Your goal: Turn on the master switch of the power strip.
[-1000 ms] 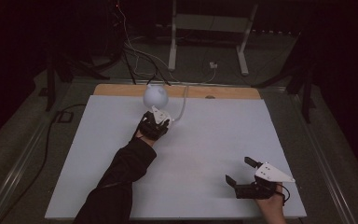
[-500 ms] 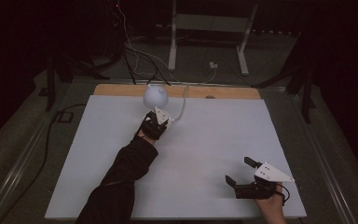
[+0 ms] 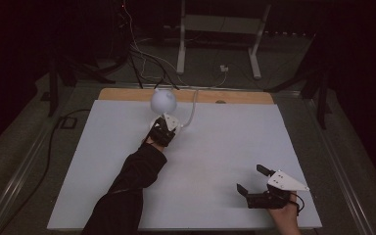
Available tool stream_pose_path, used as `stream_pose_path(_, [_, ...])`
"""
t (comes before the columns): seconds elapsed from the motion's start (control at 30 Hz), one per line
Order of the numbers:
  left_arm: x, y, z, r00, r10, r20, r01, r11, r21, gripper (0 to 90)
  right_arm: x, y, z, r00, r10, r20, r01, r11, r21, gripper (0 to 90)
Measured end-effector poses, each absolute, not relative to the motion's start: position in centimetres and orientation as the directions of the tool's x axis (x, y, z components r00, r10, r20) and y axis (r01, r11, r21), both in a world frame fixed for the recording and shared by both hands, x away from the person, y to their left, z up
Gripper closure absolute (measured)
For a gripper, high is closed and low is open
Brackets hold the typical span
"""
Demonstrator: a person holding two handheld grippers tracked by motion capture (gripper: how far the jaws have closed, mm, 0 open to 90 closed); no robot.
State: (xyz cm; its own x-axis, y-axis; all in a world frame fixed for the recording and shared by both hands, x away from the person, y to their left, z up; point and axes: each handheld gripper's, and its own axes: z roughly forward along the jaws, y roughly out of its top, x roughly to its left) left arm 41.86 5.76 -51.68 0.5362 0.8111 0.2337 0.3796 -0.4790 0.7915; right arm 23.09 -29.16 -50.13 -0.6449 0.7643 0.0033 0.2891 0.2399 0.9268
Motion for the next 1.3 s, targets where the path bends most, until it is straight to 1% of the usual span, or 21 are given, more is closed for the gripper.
stream_pose_path(0.17, [41.9,5.7,-51.8,0.538,0.811,0.231,0.377,-0.477,0.794,90.0,23.1,-29.1,-50.2,-0.646,0.763,0.005,0.290,0.240,0.926,0.0])
stream_pose_path(0.2, [41.9,5.7,-51.8,0.532,0.810,0.247,0.374,-0.487,0.789,90.0,23.1,-29.1,-50.2,-0.646,0.763,0.005,0.291,0.240,0.926,0.0])
stream_pose_path(0.4, [42.0,5.9,-51.8,0.539,0.809,0.234,0.379,-0.481,0.791,90.0,23.1,-29.1,-50.2,-0.647,0.763,0.005,0.293,0.242,0.925,0.0])
stream_pose_path(0.57, [42.1,5.4,-51.7,0.540,0.797,0.270,0.376,-0.516,0.770,90.0,23.1,-29.0,-50.2,-0.647,0.762,0.004,0.294,0.244,0.924,0.0])
stream_pose_path(0.6, [42.2,5.6,-51.7,0.545,0.798,0.258,0.379,-0.509,0.773,90.0,23.1,-29.0,-50.2,-0.647,0.762,0.004,0.294,0.244,0.924,0.0])
stream_pose_path(0.77, [42.3,5.5,-51.7,0.551,0.789,0.272,0.376,-0.526,0.763,90.0,23.1,-29.0,-50.2,-0.648,0.762,0.005,0.295,0.245,0.923,0.0])
stream_pose_path(0.9, [42.3,5.2,-51.6,0.560,0.769,0.308,0.371,-0.565,0.737,90.0,23.1,-29.0,-50.2,-0.650,0.760,0.004,0.295,0.247,0.923,0.0])
stream_pose_path(0.93, [42.3,5.0,-51.5,0.562,0.755,0.337,0.364,-0.592,0.719,90.0,23.1,-29.0,-50.2,-0.650,0.760,0.005,0.296,0.247,0.923,0.0])
stream_pose_path(1.07, [42.4,4.9,-51.4,0.568,0.750,0.338,0.373,-0.601,0.707,90.0,23.1,-29.0,-50.2,-0.650,0.760,0.004,0.295,0.248,0.923,0.0])
stream_pose_path(1.1, [42.4,4.6,-51.3,0.571,0.737,0.361,0.372,-0.624,0.687,90.0,23.1,-29.0,-50.2,-0.650,0.760,0.004,0.294,0.247,0.923,0.0])
stream_pose_path(1.3, [42.7,4.2,-51.0,0.583,0.718,0.380,0.386,-0.656,0.649,90.0,23.1,-29.0,-50.2,-0.651,0.759,0.005,0.296,0.247,0.923,0.0])
